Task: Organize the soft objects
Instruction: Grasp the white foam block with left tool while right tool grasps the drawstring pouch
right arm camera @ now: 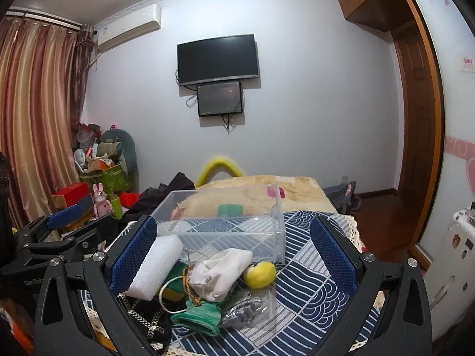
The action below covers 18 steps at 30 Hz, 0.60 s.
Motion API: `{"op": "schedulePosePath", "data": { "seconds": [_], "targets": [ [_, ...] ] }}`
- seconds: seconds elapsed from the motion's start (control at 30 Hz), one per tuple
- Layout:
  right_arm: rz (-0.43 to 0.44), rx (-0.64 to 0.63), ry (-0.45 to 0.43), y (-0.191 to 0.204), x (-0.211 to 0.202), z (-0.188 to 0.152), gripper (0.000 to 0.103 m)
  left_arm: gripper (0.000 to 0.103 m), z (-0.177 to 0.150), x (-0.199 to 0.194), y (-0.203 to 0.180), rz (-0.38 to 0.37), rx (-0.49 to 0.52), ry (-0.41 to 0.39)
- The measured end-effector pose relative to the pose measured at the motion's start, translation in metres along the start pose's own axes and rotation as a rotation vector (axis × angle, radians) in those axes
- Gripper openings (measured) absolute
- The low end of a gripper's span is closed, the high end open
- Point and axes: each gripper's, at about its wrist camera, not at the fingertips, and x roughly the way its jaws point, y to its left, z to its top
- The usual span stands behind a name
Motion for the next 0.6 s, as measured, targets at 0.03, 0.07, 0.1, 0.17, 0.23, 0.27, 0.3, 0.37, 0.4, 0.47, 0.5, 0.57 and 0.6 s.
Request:
{"op": "schedulePosePath", "data": {
  "seconds": [0.03,0.07,0.1,0.17,0.23,0.27,0.3,0.37,0.4,0.47,0.5,0.57,0.6],
  "targets": [
    [-0.004,0.006,0.008,-0.002,0.003,-0.001,0.103,0.103,-0.001,0.003,0.001,0.001,0.000,0.006],
    [-0.010,0.012,0.015,-0.005,0.005,-0.002,0.103,0.103,-0.002,0.006,0.004,-0.002,0.001,0.016],
    [-0.014,0.018,0.021,-0.008,0.007,-0.004,0.103,0.103,-0.003,0.010,0.006,-0.004,-0.002,0.026],
    [-0.024,0.029,0.040,-0.015,0.015,-0.007,0.103,0.103,-0.006,0.021,0.013,-0.010,-0.022,0.055],
    [-0.023,0.039,0.063,-0.020,0.021,-0.011,0.103,0.103,-0.009,0.031,0.020,-0.022,-0.043,0.085],
    [-0.022,0.047,0.079,-0.023,0.027,-0.013,0.103,0.103,-0.011,0.037,0.024,-0.027,-0.056,0.107],
    [-0.020,0.052,0.092,-0.026,0.031,-0.016,0.102,0.103,-0.013,0.043,0.027,-0.031,-0.068,0.125],
    [-0.008,0.058,0.124,-0.030,0.040,-0.021,0.100,0.103,-0.018,0.057,0.031,-0.038,-0.091,0.169],
    [-0.001,0.060,0.140,-0.030,0.043,-0.024,0.099,0.103,-0.021,0.064,0.033,-0.041,-0.100,0.194],
    [0.018,0.064,0.175,-0.031,0.052,-0.029,0.097,0.103,-0.028,0.076,0.036,-0.048,-0.116,0.235],
    [0.028,0.063,0.191,-0.030,0.055,-0.032,0.096,0.103,-0.031,0.080,0.036,-0.053,-0.122,0.249],
    [0.043,0.060,0.224,-0.028,0.063,-0.037,0.093,0.103,-0.038,0.090,0.037,-0.072,-0.136,0.284],
    [0.049,0.055,0.237,-0.027,0.067,-0.040,0.091,0.103,-0.040,0.094,0.036,-0.077,-0.136,0.295]
  ]
}}
